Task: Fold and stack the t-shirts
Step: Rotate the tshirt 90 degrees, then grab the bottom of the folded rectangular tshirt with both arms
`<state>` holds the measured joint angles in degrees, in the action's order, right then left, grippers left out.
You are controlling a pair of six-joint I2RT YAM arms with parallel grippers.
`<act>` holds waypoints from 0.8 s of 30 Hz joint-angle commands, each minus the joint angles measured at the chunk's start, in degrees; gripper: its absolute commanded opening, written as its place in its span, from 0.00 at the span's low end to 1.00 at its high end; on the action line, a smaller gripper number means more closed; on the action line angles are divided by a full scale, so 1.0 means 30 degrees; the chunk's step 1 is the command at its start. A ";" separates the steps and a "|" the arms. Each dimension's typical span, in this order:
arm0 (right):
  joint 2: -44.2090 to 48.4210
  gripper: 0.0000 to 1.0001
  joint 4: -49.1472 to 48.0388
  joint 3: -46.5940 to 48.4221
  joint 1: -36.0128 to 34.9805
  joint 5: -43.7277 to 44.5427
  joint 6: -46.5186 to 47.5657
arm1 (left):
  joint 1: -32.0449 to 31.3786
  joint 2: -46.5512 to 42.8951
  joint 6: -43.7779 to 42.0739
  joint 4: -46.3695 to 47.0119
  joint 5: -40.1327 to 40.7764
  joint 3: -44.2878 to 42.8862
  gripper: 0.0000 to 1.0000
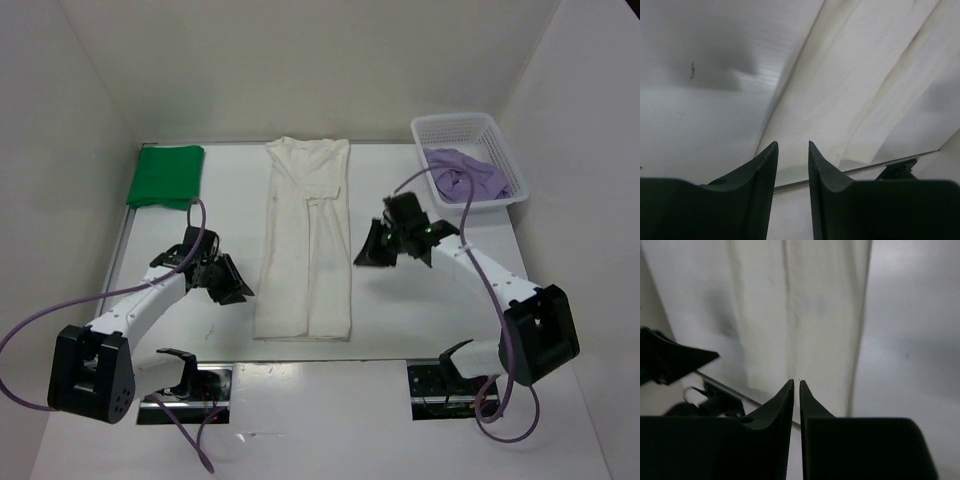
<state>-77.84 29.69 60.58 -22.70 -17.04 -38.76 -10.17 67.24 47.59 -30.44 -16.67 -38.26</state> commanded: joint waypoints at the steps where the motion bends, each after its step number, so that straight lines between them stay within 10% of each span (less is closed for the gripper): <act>1: 0.1065 0.12 -0.0405 -0.4824 -0.1743 -0.0358 -0.2162 | 0.0022 -0.0090 0.1330 -0.2362 -0.1007 0.0974 0.37; 8: 0.2891 0.51 -0.1309 -0.8587 -0.4180 0.0113 -0.4595 | -0.0153 0.0494 0.3176 -0.2745 -0.1007 0.3288 0.47; 24: -0.0501 0.49 -0.5442 -0.9969 -0.6260 -0.1323 -0.5889 | -0.0153 0.1580 0.3530 0.0507 -0.1447 0.4462 0.53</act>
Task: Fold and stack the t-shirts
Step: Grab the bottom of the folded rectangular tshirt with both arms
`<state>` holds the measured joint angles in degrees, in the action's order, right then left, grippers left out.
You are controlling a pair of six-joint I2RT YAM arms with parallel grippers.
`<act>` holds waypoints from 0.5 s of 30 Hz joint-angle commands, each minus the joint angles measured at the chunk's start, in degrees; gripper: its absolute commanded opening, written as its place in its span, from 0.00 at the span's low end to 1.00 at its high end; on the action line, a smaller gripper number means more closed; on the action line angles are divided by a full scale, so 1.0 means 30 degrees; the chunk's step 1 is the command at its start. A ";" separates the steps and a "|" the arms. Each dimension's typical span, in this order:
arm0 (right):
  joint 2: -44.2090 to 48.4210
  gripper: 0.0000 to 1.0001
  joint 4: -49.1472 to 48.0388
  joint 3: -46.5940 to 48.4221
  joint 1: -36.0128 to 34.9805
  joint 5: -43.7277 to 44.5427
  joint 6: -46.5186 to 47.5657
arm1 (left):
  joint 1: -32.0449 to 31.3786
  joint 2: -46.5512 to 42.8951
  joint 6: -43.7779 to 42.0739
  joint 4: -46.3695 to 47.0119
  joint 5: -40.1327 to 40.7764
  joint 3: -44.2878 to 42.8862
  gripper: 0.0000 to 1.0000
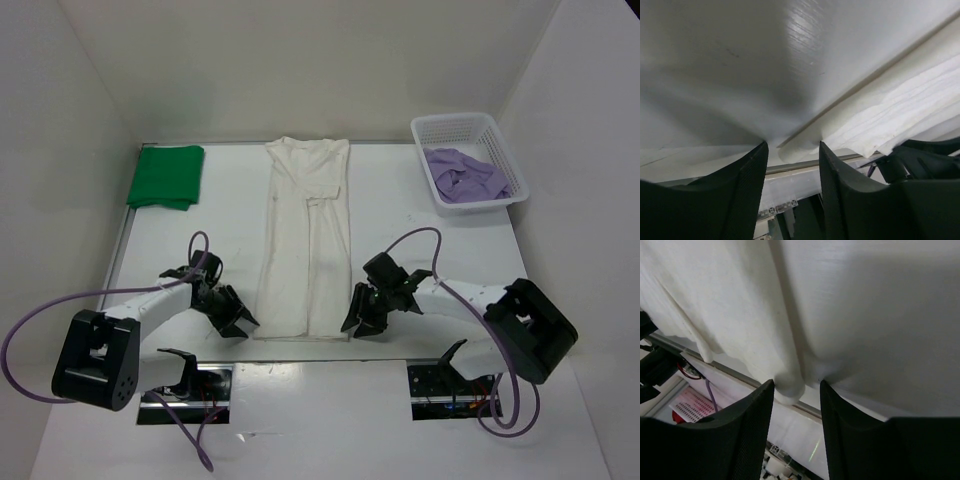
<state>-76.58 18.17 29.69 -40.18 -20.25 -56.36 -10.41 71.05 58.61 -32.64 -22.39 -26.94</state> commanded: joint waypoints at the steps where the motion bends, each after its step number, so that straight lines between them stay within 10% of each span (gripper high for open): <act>1: -0.1162 0.47 -0.1779 0.0327 -0.0433 -0.0252 -0.0023 | -0.0073 0.0312 -0.0142 0.1242 0.0462 0.0689 0.50; 8: -0.1340 0.35 -0.1253 0.0911 -0.0433 -0.0252 0.0356 | -0.0425 0.0312 -0.0316 0.0510 0.0111 0.0689 0.32; 15: -0.1106 0.34 -0.0345 0.0913 -0.0433 -0.0662 0.0534 | -0.0601 0.0312 -0.0843 0.1301 -0.1032 0.0923 0.38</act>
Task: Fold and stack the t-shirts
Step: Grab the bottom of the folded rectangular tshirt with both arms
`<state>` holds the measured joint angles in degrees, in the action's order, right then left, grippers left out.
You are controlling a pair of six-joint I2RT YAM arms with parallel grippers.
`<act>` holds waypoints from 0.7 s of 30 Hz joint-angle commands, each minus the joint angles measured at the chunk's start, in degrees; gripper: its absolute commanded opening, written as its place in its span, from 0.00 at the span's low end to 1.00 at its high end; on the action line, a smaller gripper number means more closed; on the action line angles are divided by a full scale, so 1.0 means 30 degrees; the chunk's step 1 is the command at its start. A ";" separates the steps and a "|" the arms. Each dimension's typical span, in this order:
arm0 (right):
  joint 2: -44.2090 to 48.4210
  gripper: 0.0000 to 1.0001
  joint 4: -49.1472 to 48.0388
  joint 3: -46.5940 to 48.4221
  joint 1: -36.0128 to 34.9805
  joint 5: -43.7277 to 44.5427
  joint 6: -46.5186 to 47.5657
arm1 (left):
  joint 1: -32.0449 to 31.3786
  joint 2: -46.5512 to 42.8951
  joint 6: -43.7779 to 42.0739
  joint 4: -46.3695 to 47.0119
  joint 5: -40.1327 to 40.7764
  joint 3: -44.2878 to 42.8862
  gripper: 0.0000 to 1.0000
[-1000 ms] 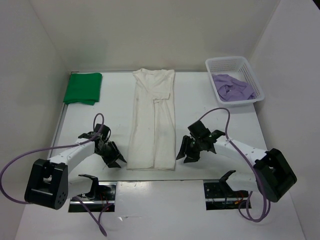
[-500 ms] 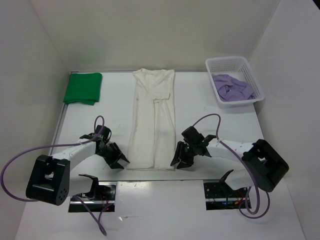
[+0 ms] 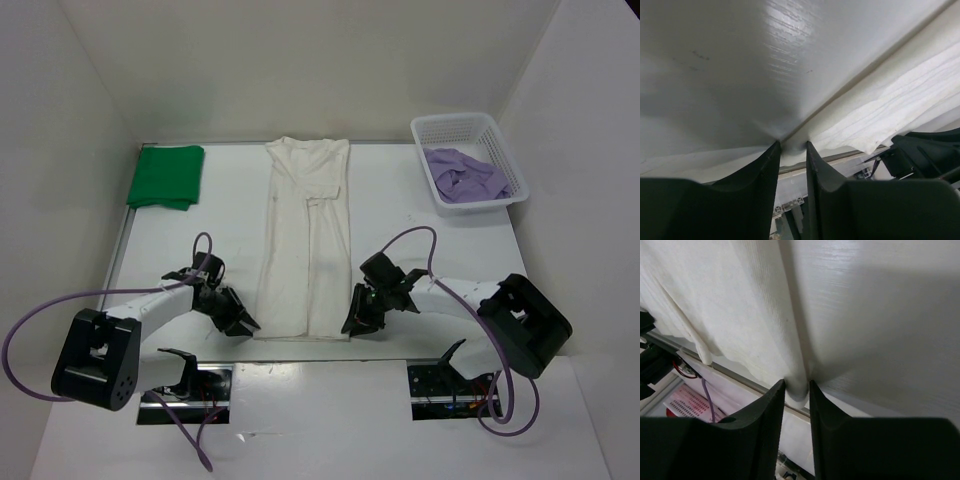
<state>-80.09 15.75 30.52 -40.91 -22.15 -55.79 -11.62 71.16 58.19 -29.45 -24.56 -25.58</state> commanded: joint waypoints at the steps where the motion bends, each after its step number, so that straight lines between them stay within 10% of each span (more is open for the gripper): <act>1: 0.0067 0.30 0.0464 0.0462 -0.0193 -0.0231 0.0345 | -0.0200 0.0276 -0.0707 0.0411 -0.0485 0.0471 0.34; 9: 0.0299 0.02 0.1574 0.0841 -0.0574 -0.1518 0.0550 | -0.0550 0.0276 -0.1935 -0.2127 -0.1918 -0.0258 0.01; 16: 0.2763 0.01 0.6875 0.4820 0.0563 -0.1522 0.2533 | -0.0552 0.0684 -0.3841 -0.6147 -0.2628 -0.6579 0.00; 21: 0.0425 0.01 0.6970 0.8622 0.4461 -0.1522 0.5232 | 0.0558 0.1680 -0.2760 -0.3522 -0.1949 -1.0281 0.00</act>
<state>-75.18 33.32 49.41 -32.21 -26.87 -46.76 -12.53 74.50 49.45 -43.31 -30.39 -52.95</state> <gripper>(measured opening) 0.016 0.008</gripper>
